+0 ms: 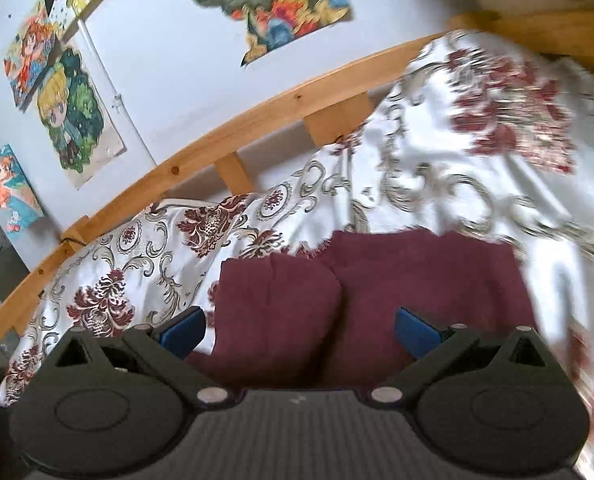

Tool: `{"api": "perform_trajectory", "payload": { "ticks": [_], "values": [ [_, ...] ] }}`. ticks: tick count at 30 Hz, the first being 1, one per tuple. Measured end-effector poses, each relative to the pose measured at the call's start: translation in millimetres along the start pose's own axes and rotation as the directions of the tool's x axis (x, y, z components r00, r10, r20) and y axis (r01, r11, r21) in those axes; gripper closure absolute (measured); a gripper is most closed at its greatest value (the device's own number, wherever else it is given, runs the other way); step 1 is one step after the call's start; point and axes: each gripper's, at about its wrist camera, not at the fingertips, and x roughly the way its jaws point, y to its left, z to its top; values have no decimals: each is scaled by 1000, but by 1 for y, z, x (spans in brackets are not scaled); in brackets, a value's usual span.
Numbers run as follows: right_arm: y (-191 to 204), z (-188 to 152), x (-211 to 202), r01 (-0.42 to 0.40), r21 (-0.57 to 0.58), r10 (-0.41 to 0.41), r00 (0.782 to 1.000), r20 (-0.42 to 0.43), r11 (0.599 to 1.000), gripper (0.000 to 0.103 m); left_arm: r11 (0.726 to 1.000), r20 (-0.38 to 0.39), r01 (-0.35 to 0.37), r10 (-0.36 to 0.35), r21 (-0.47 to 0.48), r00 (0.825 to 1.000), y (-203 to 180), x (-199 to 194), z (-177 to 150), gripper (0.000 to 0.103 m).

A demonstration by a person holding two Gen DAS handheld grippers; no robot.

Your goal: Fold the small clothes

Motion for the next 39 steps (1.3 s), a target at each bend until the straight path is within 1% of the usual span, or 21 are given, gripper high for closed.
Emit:
{"api": "perform_trajectory", "payload": {
  "ticks": [2, 4, 5, 6, 7, 8, 10, 11, 12, 13, 14, 15, 16, 19, 22, 24, 26, 31, 35, 39],
  "values": [
    [3, 4, 22, 4, -10, -4, 1000, -15, 1000, 1, 1000, -10, 1, -1, 2, 1000, 0, 1, -1, 26],
    [3, 4, 38, 5, -10, -6, 1000, -24, 1000, 8, 1000, -5, -5, 5, 0, 1000, 1, 1, -2, 36],
    [2, 5, 43, 5, -9, -5, 1000, -30, 1000, 10, 1000, -3, -7, 7, 0, 1000, 1, 1, -2, 40],
    [2, 4, 50, 6, -5, -6, 999, -36, 1000, 17, 1000, -4, -3, 3, 0, 1000, 1, 1, -2, 46],
    [2, 4, 55, 12, 0, -12, 999, -40, 1000, 28, 1000, -6, 5, -5, -1, 1000, 1, 1, -2, 48],
    [2, 4, 59, 18, 4, -17, 999, -48, 1000, 33, 1000, -7, 11, -11, -1, 1000, 1, 1, -2, 49],
    [3, 3, 65, 29, 4, -28, 997, -66, 1000, 54, 1000, -1, 12, -12, 7, 1000, 0, 1, -4, 52],
    [4, 3, 66, 43, -9, -44, 997, -67, 999, 62, 1000, 2, 13, -13, 13, 1000, -1, 1, -4, 54],
    [5, 3, 65, 57, -25, -59, 996, -63, 998, 80, 1000, 5, 14, -14, 20, 1000, -2, 1, -4, 58],
    [6, 4, 63, 70, -37, -72, 996, -54, 997, 90, 1000, 7, 14, -15, 26, 1000, -2, 1, -5, 62],
    [6, 6, 60, 71, -41, -73, 996, -41, 997, 90, 999, 11, 14, -15, 30, 1000, -3, 1, -5, 64],
    [6, 8, 55, 68, -44, -69, 997, -29, 997, 94, 999, 17, 16, -16, 29, 1000, -3, 0, -5, 66],
    [7, 10, 50, 70, -55, -70, 997, -11, 996, 94, 999, 24, 22, -22, 26, 999, -4, 0, -4, 69],
    [15, 14, 31, 86, -119, -81, 996, 44, 989, 94, 999, 46, 38, -39, 27, 998, -10, 0, -2, 71],
    [20, 16, 12, 117, -185, -102, 991, 90, 976, 94, 997, 63, 51, -54, 50, 997, -27, 2, 2, 73],
    [17, 17, -1, 142, -202, -119, 985, 123, 969, 94, 995, 79, 66, -72, 74, 994, -40, 3, 5, 73],
    [11, 17, -13, 164, -193, -136, 980, 147, 968, 94, 993, 90, 78, -86, 94, 992, -51, 5, 6, 73],
    [-19, 13, -38, 216, -111, -194, 964, 180, 970, 94, 985, 85, 112, -124, 133, 989, -74, 10, 3, 73],
    [-39, 2, -52, 240, -66, -225, 958, 180, 969, 94, 977, 72, 129, -143, 168, 987, -83, 12, -1, 73],
    [-53, -12, -56, 257, -34, -248, 955, 160, 966, 94, 972, 37, 160, -168, 170, 985, -82, 15, -5, 72]
  ]
}}
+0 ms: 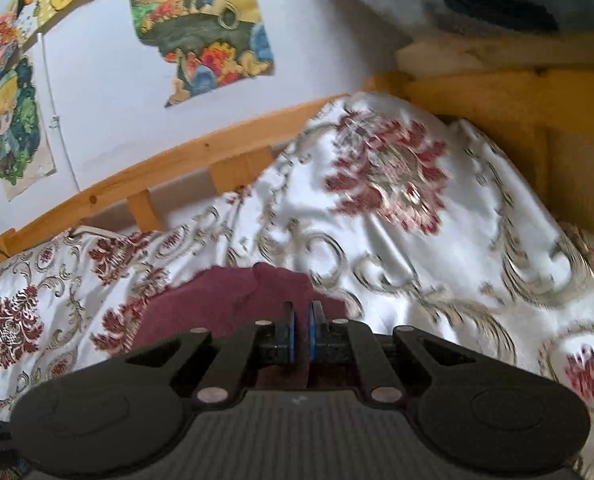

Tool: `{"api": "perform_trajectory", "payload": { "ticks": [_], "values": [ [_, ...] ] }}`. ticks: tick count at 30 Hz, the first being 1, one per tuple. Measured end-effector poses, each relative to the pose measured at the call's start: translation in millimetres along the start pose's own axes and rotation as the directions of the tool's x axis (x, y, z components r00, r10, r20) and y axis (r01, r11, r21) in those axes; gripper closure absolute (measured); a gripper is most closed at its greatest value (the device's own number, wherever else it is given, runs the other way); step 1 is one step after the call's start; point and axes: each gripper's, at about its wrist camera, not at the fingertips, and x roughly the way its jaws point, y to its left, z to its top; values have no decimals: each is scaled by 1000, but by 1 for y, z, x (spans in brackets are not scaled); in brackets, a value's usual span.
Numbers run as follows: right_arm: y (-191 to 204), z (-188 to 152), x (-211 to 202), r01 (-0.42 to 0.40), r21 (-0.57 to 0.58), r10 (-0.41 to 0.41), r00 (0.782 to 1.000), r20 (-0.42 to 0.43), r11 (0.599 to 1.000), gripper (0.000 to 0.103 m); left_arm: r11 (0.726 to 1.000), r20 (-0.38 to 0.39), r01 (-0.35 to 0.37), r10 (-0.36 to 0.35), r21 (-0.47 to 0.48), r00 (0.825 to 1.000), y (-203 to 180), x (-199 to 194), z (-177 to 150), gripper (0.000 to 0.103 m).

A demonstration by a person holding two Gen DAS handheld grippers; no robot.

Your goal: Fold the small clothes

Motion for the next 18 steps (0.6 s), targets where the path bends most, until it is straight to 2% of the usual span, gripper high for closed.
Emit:
{"api": "perform_trajectory", "payload": {
  "ticks": [5, 8, 10, 11, 12, 13, 15, 16, 17, 18],
  "values": [
    [-12, -14, 1, 20, 32, -20, 1000, -18, 999, 94, 999, -7, 50, -50, -12, 999, 4, -4, -4, 67],
    [-16, -18, 0, 25, 55, -24, 999, -26, 998, 93, 996, -7, 82, -83, -38, 997, 7, -7, -5, 58],
    [-14, -19, -2, 34, 51, -33, 999, -27, 998, 90, 989, 2, 121, -121, -86, 993, 12, -11, -5, 41],
    [-13, -19, -4, 36, 47, -35, 999, -27, 998, 87, 982, 9, 147, -147, -120, 989, 16, -13, -4, 36],
    [-11, -19, -6, 44, 40, -43, 999, -23, 998, 79, 974, 19, 169, -168, -152, 986, 20, -16, -3, 29],
    [-8, -19, -9, 63, 31, -63, 998, -20, 998, 65, 966, 31, 185, -182, -183, 983, 24, -20, -2, 25],
    [-5, -19, -15, 75, 26, -75, 997, -12, 997, 46, 954, 56, 193, -185, -230, 981, 31, -26, 0, 19],
    [-3, -19, -20, 66, 28, -66, 998, -7, 997, 38, 948, 69, 186, -174, -257, 982, 36, -29, 1, 13],
    [-1, -20, -24, 62, 25, -62, 998, -4, 998, 33, 943, 83, 174, -157, -283, 984, 40, -32, 1, 10],
    [2, -20, -29, 58, 15, -58, 998, -1, 998, 23, 937, 98, 158, -134, -313, 986, 45, -34, 1, 4]
  ]
}}
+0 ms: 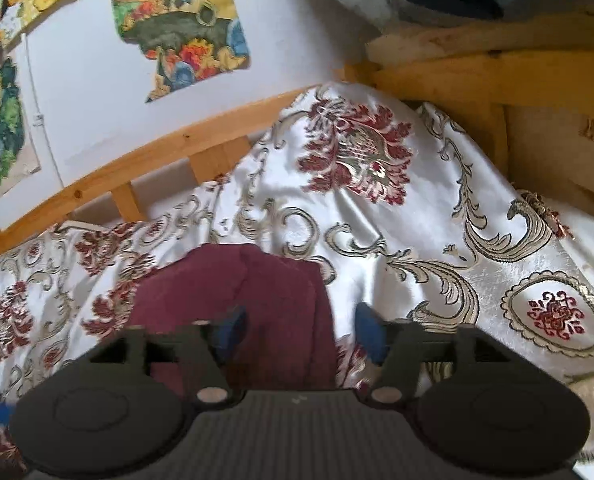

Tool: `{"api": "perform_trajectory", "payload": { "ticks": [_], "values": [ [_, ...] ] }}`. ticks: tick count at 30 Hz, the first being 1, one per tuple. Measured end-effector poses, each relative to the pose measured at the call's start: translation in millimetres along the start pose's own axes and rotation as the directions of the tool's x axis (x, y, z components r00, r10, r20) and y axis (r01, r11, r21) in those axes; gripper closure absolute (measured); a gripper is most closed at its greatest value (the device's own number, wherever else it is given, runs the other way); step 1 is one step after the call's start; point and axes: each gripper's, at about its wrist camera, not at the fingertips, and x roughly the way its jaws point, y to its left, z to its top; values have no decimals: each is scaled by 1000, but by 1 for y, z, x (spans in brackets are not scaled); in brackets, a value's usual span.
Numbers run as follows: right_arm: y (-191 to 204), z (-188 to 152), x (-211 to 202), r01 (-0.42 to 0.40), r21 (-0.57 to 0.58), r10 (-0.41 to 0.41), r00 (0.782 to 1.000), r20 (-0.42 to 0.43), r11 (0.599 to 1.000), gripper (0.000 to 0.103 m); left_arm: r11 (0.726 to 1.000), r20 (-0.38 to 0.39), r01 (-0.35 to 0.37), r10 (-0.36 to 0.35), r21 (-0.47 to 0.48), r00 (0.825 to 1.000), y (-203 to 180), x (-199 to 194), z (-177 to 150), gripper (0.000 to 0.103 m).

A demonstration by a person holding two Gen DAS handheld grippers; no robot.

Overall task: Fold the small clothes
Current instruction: 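Open both grippers and release the shirt folded in half, then grasp the edge of the folded shirt with the right gripper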

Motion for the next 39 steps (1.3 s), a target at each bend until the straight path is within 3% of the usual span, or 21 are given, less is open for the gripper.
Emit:
{"api": "perform_trajectory", "payload": {
  "ticks": [1, 4, 11, 14, 21, 29, 32, 36, 39],
  "values": [
    [4, -1, -5, -4, -16, 4, 1000, 2, 1000, 13, 999, 21, -18, 18, -29, 1000, 5, -3, 2, 3],
    [18, -3, -18, -29, -66, 30, 999, 12, 997, 5, 992, 36, -70, 74, -104, 997, 19, -5, 9, 1],
    [51, -9, -34, -48, -204, 48, 999, -3, 978, 0, 942, -44, -198, 193, -271, 980, 58, 6, 11, 1],
    [65, -19, -31, -9, -303, -6, 999, -50, 953, 0, 933, -96, -216, 196, -289, 976, 68, 14, 8, 1],
    [74, -61, -31, 100, -485, -168, 981, -98, 869, 0, 944, -188, -244, 204, -222, 961, 66, 30, -9, 1],
    [56, -78, -39, 128, -349, -183, 975, -127, 928, 0, 945, -202, -236, 192, -228, 960, 67, 34, -19, 0],
    [48, -69, -52, 89, -286, -118, 989, -84, 954, 0, 944, -198, -235, 191, -231, 961, 68, 35, -20, 0],
    [37, -38, -50, 104, -223, -115, 993, -35, 969, 0, 946, -195, -232, 190, -226, 962, 67, 38, -21, 0],
    [28, -13, -30, 94, -166, -100, 995, -28, 982, 17, 947, -190, -232, 192, -220, 963, 66, 39, -22, 0]
  ]
}}
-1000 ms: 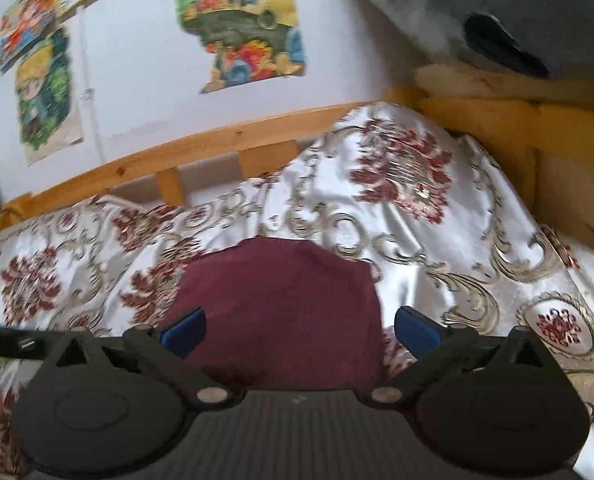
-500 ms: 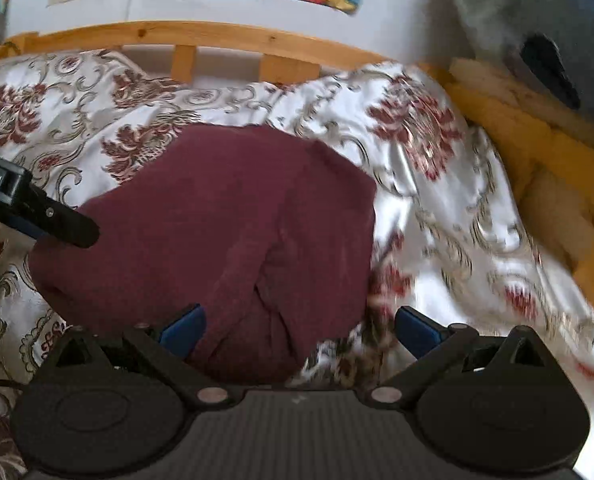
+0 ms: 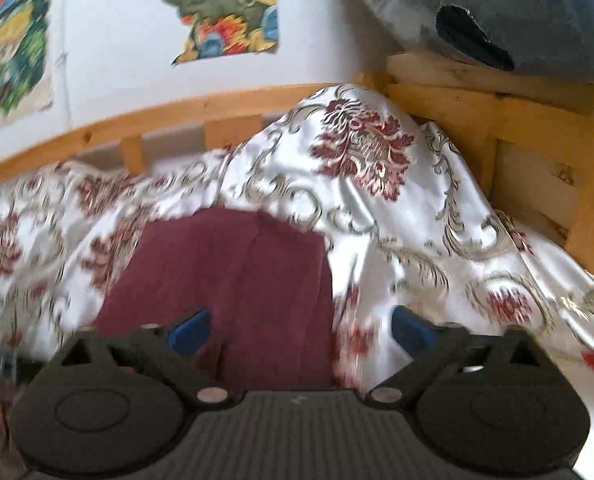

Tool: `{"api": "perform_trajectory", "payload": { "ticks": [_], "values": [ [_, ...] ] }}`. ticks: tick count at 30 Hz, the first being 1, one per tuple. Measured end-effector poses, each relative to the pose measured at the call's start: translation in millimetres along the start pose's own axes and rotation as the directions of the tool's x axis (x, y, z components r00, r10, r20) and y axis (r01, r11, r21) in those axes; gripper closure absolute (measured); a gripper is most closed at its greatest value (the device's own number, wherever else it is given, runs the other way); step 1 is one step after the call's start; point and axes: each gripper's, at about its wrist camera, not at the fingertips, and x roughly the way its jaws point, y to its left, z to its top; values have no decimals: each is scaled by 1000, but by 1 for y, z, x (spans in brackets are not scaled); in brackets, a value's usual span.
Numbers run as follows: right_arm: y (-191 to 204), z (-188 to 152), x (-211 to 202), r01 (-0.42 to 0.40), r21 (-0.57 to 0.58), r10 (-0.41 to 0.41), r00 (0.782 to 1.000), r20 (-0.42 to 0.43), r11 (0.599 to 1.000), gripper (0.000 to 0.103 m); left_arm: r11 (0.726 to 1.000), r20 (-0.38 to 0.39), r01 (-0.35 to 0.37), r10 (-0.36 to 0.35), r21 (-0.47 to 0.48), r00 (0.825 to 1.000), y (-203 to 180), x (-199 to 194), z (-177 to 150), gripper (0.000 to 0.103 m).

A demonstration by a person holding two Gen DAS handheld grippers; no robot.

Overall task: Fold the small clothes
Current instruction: 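Grasp the edge of the folded shirt with the right gripper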

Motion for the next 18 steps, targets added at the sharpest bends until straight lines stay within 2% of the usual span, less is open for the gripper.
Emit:
{"api": "perform_trajectory", "payload": {
  "ticks": [2, 4, 5, 6, 7, 9, 10, 14, 18],
  "values": [
    [-1, 11, 16, 17, -34, -17, 1000, 10, 999, 27, 1000, 2, 0, 0, -1, 1000, 0, 0, 0, 0],
    [-2, 18, 32, 27, -62, -27, 1000, 2, 998, 43, 1000, 3, 1, -1, -1, 1000, 1, -1, -1, 0],
    [-4, 20, 41, 24, -59, -25, 1000, -14, 998, 46, 1000, 4, 2, -2, -2, 1000, 1, -1, -1, 0],
    [-6, 21, 48, 22, -46, -23, 999, -29, 999, 54, 1000, 4, 2, -2, -1, 1000, 1, -1, -1, 1],
    [-8, 22, 54, 16, -29, -17, 999, -41, 999, 70, 1000, 5, 3, -3, -1, 1000, 1, -1, -1, 1],
    [-10, 22, 60, 9, -15, -10, 999, -46, 1000, 90, 1000, 8, 5, -5, -1, 1000, 2, -1, -2, 0],
    [-10, 24, 61, 8, -23, -9, 999, -36, 1000, 94, 1000, 10, 8, -8, -3, 1000, 2, -1, -2, 1],
    [-5, 36, 60, 8, -55, -6, 1000, 21, 998, 96, 999, 11, 35, -35, 1, 999, 0, 0, -3, 1],
    [-3, 36, 73, 32, -66, -33, 999, -10, 997, 96, 998, 2, 56, -56, 9, 998, -1, 2, -3, 1]
  ]
}}
